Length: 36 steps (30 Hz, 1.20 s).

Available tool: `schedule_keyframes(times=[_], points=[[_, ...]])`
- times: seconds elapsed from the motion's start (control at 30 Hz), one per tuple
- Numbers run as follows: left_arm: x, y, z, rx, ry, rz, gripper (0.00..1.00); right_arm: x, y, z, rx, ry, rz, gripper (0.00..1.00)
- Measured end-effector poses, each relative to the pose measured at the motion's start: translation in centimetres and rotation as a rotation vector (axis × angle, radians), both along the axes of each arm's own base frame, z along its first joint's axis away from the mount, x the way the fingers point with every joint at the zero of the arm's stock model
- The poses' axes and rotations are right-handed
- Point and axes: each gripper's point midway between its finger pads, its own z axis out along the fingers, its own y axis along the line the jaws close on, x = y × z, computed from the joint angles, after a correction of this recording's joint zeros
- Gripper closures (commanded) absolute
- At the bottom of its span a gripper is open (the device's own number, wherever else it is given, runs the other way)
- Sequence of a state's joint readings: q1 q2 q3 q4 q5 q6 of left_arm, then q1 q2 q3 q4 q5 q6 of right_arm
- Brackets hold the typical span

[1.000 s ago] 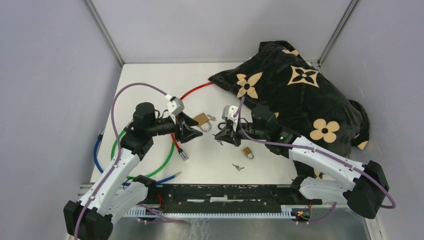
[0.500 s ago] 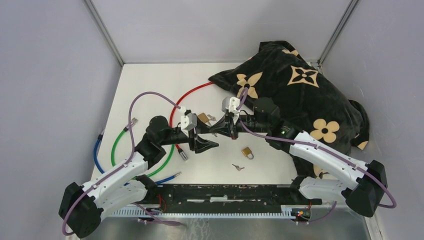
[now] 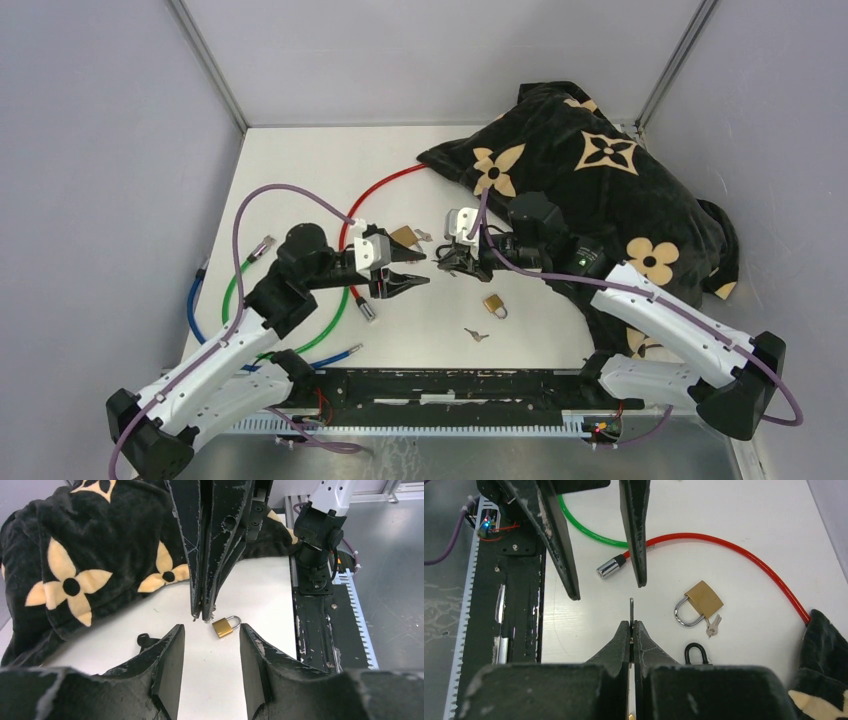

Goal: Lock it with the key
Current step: Adjust the key.

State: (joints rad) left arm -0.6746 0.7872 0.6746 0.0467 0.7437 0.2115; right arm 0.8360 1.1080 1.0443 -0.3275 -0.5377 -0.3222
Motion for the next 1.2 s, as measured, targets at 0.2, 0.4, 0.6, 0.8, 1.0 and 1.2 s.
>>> schedule_keyframes(times=[0.2,0.4,0.6,0.8,1.0,1.2], points=[[0.0,-0.2,-0.3,0.044,0.034,-0.017,0.58,-0.2,-0.3,-0.4,-0.032,-0.019,0.02,1.0],[0.4,-0.6,-1.6,0.076,0.076,-0.019,0.6,-0.4,-0.2,-0.3,-0.034,-0.024,0.037,1.0],[0.7,-0.9,-1.2,0.07,0.063,-0.006,0.62,-0.8,0.1,-0.7,-0.044,-0.019,0.055,1.0],[0.8,-1.1,-0.5,0.051,0.039,-0.008,0.74,-1.0,0.4,-1.1,-0.053,-0.017,0.067,1.0],[0.7,-1.2,-0.3,0.045,0.033,-0.013,0.97,-1.2,0.5,-1.0,-0.053,-0.018,0.072,1.0],[0.5,-1.2,-0.5,0.051,0.035,-0.019,0.73,-1.1,0.7,-1.1,-0.058,-0.018,0.074,1.0]])
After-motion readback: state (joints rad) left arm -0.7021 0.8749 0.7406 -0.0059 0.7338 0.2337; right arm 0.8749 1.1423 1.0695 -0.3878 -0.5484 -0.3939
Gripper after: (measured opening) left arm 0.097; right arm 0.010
